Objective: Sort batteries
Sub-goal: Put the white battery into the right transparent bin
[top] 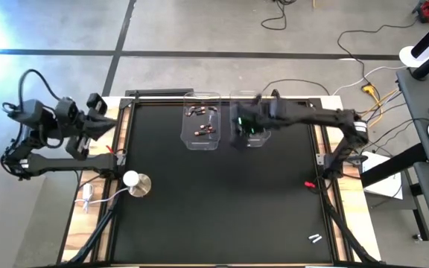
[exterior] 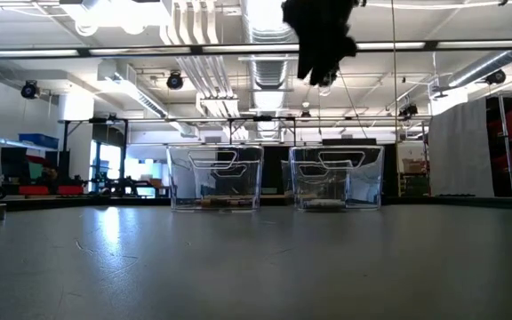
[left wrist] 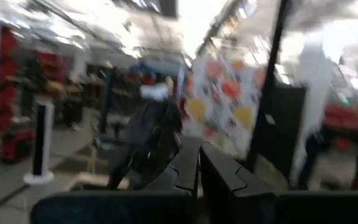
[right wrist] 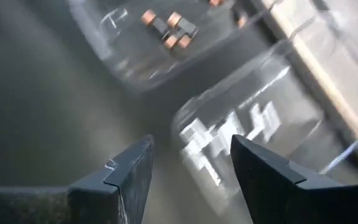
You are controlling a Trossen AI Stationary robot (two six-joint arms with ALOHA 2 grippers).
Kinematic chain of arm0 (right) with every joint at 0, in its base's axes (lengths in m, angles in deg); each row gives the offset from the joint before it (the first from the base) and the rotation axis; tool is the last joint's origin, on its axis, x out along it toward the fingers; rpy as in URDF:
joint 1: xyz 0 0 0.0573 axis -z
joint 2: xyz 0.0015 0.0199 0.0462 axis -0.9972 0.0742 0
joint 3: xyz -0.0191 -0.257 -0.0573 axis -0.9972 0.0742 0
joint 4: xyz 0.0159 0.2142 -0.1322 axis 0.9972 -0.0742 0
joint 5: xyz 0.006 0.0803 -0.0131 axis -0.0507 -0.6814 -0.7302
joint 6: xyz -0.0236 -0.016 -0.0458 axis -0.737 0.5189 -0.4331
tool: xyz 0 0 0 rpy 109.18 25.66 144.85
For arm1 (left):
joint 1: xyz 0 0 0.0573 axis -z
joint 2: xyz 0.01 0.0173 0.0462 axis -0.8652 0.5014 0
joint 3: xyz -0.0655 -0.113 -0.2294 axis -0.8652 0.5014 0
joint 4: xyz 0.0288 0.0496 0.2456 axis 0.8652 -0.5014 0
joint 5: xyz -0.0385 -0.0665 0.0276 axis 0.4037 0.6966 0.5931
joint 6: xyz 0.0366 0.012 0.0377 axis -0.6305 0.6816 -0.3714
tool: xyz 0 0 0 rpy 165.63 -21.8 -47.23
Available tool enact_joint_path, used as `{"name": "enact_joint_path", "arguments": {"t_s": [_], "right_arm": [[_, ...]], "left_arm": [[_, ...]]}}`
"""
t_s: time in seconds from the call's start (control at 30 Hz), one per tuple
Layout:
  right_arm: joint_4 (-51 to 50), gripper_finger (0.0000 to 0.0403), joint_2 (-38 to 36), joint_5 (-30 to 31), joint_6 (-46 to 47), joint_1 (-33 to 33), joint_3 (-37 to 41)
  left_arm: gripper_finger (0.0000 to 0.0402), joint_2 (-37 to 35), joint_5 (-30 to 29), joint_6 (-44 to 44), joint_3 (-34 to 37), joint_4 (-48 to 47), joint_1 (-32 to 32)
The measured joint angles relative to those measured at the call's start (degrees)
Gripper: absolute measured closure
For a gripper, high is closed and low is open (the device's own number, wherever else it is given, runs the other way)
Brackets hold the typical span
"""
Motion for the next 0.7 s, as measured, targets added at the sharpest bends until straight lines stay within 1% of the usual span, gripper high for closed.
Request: {"name": "enact_joint_path", "arguments": {"t_s": [0.07,0.17,0.27,0.43,0.57,0.63,0.7], "right_arm": [[-2.70,0.0197,-1.55,1.00,8.12,-5.45,0.99],[-5.96,0.0195,-3.76,1.13,21.65,-14.54,2.16],[-7.56,0.0186,-4.90,0.98,34.51,-23.56,2.93],[-11.69,0.0153,-4.32,-0.36,52.89,-34.67,3.92],[-12.51,0.0126,-2.83,-2.55,60.60,-42.42,6.66],[-12.96,0.0116,-1.70,-4.28,61.67,-45.67,8.29],[-12.95,0.0108,-0.43,-6.10,60.45,-48.66,9.40]], "left_arm": [[0.0401,0.04,2.68,-2.44,0.00,-2.98,0.02],[0.0401,1.07,3.10,-5.33,0.00,-4.57,0.00],[0.0401,2.98,0.42,-8.01,0.00,-4.54,0.00],[0.0401,7.15,-5.67,-10.22,0.00,-4.02,0.00],[0.0401,9.88,-8.96,-10.34,0.00,-1.28,-0.02],[0.0401,10.96,-9.42,-11.18,0.00,1.07,-0.02],[0.0401,12.05,-9.56,-13.05,0.00,2.92,-0.02]]}}
